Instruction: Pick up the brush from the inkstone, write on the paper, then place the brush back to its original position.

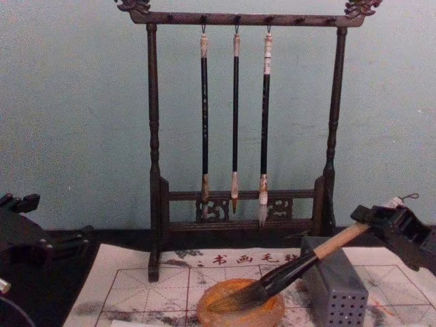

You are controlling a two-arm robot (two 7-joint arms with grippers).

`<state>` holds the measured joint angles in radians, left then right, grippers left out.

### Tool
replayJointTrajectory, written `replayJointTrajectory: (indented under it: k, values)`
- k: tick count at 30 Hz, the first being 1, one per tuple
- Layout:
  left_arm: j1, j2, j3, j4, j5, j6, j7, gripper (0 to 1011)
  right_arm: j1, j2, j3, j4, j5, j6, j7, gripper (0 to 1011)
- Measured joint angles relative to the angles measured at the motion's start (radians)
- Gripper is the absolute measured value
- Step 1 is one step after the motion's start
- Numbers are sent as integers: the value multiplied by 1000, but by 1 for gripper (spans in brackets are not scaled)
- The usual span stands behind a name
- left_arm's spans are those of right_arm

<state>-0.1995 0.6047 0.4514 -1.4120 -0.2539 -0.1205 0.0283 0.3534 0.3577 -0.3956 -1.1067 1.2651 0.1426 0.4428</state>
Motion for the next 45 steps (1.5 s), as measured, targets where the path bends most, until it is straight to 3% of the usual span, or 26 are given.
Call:
replayJointTrajectory:
  k: [32, 38, 42, 43, 45]
  values:
    - [0, 0, 0, 0, 0, 0, 0, 1001, -2, 4, -4, -3, 6, 8, -4, 178]
    - [0, 0, 0, 0, 0, 0, 0, 1001, -2, 4, -5, -2, 5, 8, -4, 311]
    - [0, 0, 0, 0, 0, 0, 0, 1001, -2, 4, -5, -2, 5, 8, -3, 425]
    - [0, 0, 0, 0, 0, 0, 0, 1001, -2, 4, -5, -2, 5, 8, -3, 510]
    - [0, 0, 0, 0, 0, 0, 0, 1001, -2, 4, -4, -2, 5, 8, -3, 541]
